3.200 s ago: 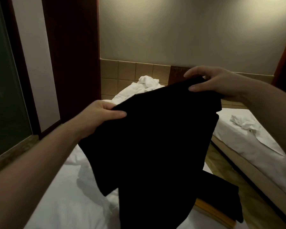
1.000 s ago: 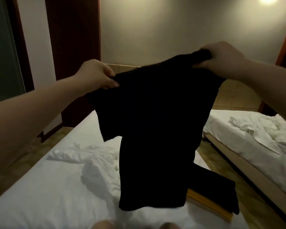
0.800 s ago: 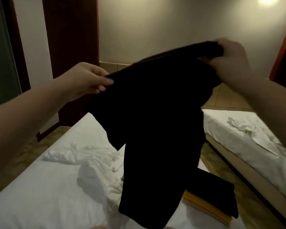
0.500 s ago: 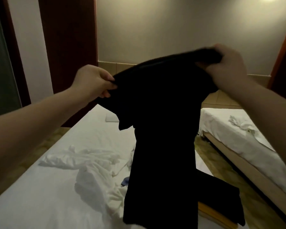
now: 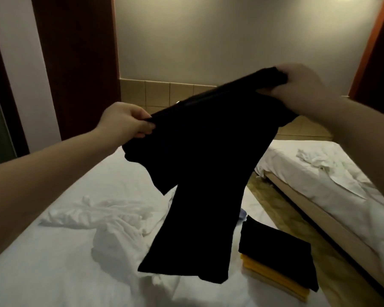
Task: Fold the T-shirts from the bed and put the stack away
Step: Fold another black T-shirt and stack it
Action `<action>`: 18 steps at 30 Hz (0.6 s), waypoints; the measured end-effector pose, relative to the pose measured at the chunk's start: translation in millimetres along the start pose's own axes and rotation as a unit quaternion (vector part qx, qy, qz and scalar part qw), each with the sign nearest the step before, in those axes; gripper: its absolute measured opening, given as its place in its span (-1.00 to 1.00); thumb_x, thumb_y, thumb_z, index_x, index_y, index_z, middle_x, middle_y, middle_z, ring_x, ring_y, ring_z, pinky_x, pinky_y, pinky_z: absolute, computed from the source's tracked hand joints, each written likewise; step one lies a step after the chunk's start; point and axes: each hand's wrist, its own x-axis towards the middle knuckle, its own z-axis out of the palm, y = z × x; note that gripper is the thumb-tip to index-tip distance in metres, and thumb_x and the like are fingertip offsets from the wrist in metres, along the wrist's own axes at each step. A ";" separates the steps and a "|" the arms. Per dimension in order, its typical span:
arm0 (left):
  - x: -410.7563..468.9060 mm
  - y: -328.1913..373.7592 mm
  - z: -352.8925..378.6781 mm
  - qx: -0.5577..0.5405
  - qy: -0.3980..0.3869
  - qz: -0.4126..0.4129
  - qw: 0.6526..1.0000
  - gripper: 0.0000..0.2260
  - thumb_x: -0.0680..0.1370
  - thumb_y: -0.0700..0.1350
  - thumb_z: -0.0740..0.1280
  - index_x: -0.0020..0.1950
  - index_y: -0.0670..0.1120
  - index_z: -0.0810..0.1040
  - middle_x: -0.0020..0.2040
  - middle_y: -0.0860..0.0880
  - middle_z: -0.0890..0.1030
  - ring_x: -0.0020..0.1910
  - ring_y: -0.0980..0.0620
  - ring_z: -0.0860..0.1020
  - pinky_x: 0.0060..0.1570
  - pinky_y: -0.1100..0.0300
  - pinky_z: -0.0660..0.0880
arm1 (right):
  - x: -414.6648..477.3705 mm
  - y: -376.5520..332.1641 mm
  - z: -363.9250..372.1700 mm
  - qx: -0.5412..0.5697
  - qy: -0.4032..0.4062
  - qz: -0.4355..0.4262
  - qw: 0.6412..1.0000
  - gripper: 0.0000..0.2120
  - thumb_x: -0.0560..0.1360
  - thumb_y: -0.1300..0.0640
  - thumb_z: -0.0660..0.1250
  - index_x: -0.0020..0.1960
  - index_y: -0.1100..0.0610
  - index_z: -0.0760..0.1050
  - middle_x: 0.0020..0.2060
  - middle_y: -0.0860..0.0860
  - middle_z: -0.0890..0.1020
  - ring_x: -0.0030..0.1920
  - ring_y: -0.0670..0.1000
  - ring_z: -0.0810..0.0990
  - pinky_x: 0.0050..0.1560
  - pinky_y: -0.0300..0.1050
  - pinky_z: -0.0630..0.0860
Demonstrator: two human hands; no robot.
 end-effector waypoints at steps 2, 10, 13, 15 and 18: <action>1.6 0.6 -7.6 0.014 -0.039 -0.015 0.999 -0.90 0.46 -0.29 0.36 -0.16 -0.11 0.58 -0.17 -0.08 0.61 -0.19 0.06 0.60 -0.29 0.41 0.55 | -6.6 -0.4 -0.8 0.012 -0.052 0.014 0.998 -0.84 0.47 0.22 0.38 0.04 0.21 0.53 -0.27 0.06 0.54 -0.39 -0.25 0.50 -0.41 -0.50 0.32; -6.3 16.8 -38.0 -0.025 -0.191 -0.035 0.981 -0.72 0.13 -0.09 0.56 -0.23 -0.13 0.65 -0.27 -0.09 0.63 -0.33 0.08 0.61 -0.37 0.38 0.55 | -28.7 -2.7 -29.1 0.192 -0.179 0.045 0.964 -0.82 0.49 0.36 0.27 -0.22 0.12 0.48 -0.58 -0.14 0.51 -0.55 -0.22 0.45 -0.51 -0.43 0.35; -3.7 23.4 -47.9 -0.074 -0.213 -0.015 0.974 -0.40 -0.19 0.18 0.63 -0.26 -0.08 0.69 -0.30 -0.05 0.65 -0.35 0.11 0.62 -0.39 0.38 0.54 | -22.8 -3.2 -40.9 0.258 -0.180 0.076 0.946 -0.92 0.40 0.28 0.31 -0.19 0.12 0.51 -0.49 -0.12 0.59 -0.48 -0.20 0.53 -0.45 -0.39 0.45; 2.0 24.5 -50.5 -0.104 -0.217 -0.022 0.970 -0.37 -0.21 0.20 0.62 -0.24 -0.08 0.69 -0.30 -0.06 0.65 -0.35 0.11 0.62 -0.40 0.37 0.53 | -15.2 -0.6 -44.6 0.280 -0.183 0.093 0.938 -0.92 0.33 0.22 0.34 -0.17 0.14 0.52 -0.47 -0.09 0.62 -0.46 -0.18 0.57 -0.44 -0.38 0.49; 13.1 17.6 -43.9 -0.097 -0.234 -0.043 0.966 -0.40 -0.15 0.16 0.64 -0.22 -0.09 0.69 -0.26 -0.09 0.66 -0.33 0.09 0.64 -0.39 0.34 0.55 | -3.9 11.4 -32.2 0.225 -0.203 0.117 0.946 -0.92 0.44 0.29 0.32 -0.21 0.16 0.51 -0.53 -0.06 0.59 -0.55 -0.17 0.53 -0.53 -0.38 0.45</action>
